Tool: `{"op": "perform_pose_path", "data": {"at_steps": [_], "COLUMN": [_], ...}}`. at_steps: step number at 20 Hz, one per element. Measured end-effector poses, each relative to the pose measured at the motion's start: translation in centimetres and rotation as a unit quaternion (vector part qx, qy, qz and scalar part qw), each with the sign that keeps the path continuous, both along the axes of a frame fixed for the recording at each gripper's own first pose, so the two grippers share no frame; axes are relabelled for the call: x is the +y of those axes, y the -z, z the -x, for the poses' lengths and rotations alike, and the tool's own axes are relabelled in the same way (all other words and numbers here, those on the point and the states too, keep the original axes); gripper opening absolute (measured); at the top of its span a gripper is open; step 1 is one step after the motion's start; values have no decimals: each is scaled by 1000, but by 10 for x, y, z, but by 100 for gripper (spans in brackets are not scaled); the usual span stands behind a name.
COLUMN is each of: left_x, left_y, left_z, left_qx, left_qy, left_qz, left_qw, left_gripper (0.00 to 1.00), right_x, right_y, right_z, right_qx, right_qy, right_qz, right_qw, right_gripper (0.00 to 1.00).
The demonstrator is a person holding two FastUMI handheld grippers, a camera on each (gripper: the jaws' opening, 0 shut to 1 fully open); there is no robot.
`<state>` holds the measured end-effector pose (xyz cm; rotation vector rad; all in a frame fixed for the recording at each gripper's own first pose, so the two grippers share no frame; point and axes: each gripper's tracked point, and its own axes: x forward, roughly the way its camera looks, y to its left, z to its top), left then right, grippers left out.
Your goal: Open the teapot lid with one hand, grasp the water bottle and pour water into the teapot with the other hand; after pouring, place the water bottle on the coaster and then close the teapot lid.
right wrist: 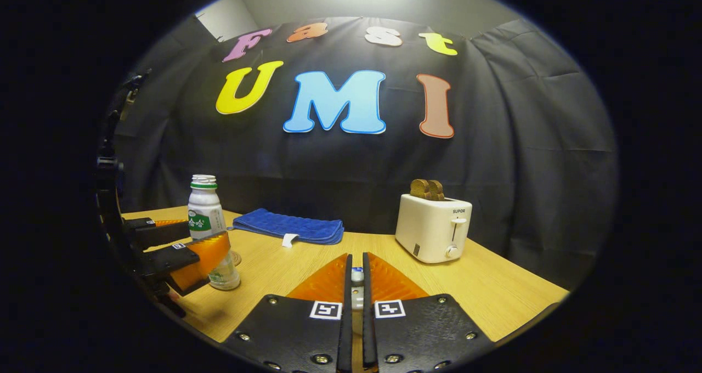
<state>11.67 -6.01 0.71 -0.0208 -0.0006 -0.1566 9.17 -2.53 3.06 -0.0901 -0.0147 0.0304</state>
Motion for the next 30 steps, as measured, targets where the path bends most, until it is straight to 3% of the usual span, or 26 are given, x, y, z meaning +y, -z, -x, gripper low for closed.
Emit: {"op": "perform_pose_path", "data": {"at_steps": [4,5,6,9,13,18,23,24,25,26,30], "left_x": [-3,-3,0,-2,-9,-33,-65,-74,-85,-91,-108], "left_y": [2,4,4,4,1,-16,-17,-19,-19,-18,-11], "left_z": [-15,-15,-14,-10,-3,11,10,11,12,12,5], "left_qx": [11,12,14,17,10,-24,-50,-60,-73,-77,-78], "left_qy": [-2,-1,-2,1,3,4,22,27,32,36,55], "left_qz": [-8,-8,-7,-15,-59,-153,-265,-297,-337,-350,-399], "left_qw": [1000,1000,1000,1000,998,988,963,953,938,933,912], "left_gripper": [96,75,83,80,80,80,80,70,70,75,75], "right_x": [1,1,3,8,10,-12,-27,-26,-24,-25,-30], "right_y": [6,7,5,-4,-4,2,15,17,23,26,25], "right_z": [-1,2,4,20,71,144,181,184,186,186,194], "right_qx": [8,8,7,1,5,-6,-9,-9,-10,-9,-15], "right_qy": [-3,-6,-12,-24,-42,-42,-37,-40,-44,-45,-45], "right_qz": [6,1,-7,-15,-28,-27,-32,-33,-23,-17,-17], "right_qw": [1000,1000,1000,1000,999,999,999,999,999,999,999], "right_gripper": [7,7,7,7,7,7,7,7,7,7,7]}}
